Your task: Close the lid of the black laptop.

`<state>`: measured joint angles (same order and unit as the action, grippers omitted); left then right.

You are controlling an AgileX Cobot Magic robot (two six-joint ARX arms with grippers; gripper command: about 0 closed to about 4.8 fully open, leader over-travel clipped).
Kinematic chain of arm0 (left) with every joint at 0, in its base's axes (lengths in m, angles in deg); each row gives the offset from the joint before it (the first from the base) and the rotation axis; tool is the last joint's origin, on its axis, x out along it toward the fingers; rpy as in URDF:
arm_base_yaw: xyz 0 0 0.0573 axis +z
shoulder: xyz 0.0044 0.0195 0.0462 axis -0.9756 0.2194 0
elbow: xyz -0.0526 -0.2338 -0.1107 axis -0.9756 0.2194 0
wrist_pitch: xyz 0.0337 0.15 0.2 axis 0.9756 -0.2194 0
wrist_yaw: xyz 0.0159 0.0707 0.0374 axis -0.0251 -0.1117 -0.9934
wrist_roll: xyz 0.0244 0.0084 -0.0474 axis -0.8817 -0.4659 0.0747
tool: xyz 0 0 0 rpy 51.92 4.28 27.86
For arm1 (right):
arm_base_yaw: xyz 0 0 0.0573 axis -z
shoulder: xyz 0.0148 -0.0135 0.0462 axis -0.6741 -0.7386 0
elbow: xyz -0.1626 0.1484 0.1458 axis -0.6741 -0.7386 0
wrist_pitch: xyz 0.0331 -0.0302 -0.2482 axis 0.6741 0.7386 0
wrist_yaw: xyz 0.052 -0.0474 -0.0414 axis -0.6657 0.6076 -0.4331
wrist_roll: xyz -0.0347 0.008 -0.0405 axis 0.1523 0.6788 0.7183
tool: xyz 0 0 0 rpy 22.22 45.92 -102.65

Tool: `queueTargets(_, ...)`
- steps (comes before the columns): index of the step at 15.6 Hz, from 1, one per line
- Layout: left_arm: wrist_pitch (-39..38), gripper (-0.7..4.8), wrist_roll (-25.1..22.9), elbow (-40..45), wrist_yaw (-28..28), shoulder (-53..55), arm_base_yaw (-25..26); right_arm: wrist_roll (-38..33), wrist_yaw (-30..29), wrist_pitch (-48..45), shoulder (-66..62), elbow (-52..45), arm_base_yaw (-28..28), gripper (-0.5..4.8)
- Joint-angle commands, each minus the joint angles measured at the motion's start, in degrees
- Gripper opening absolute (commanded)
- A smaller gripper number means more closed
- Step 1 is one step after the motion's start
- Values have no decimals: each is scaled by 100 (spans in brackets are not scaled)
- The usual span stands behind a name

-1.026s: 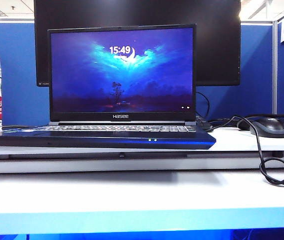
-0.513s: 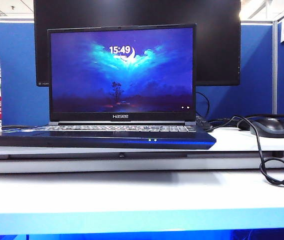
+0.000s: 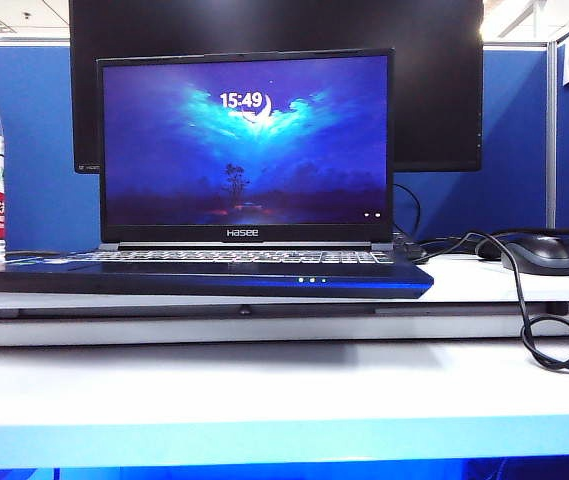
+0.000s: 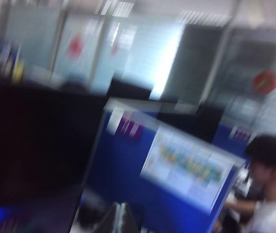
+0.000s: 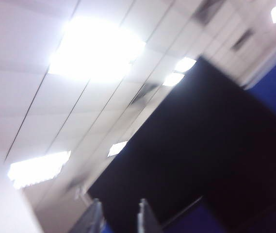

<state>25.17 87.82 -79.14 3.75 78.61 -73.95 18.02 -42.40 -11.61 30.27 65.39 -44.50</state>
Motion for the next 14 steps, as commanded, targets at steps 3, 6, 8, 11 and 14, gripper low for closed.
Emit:
queueTargets(3, -2610, 17, -1596, -179, -22, 1589, -730, 1685, -968, 2120, -160, 1123, 0, 71)
queueTargets(6, -4446, 17, -3042, -177, -2361, 2430, -1886, 2771, -1021, 2621, -822, 1945, 0, 71)
queueTargets(8, -4922, 17, -3410, -131, -2538, 2911, -2538, 3270, -1320, 3023, -1447, 2632, 7, 50)
queueTargets(11, -5104, 17, -3652, 66, -3346, 3504, -3211, 3600, -1766, 3598, -2889, 3926, 0, -6)
queueTargets(14, -5134, 17, -3814, 330, -3394, 3803, -3294, 4116, -2004, 3639, -4094, 4905, -7, -5)
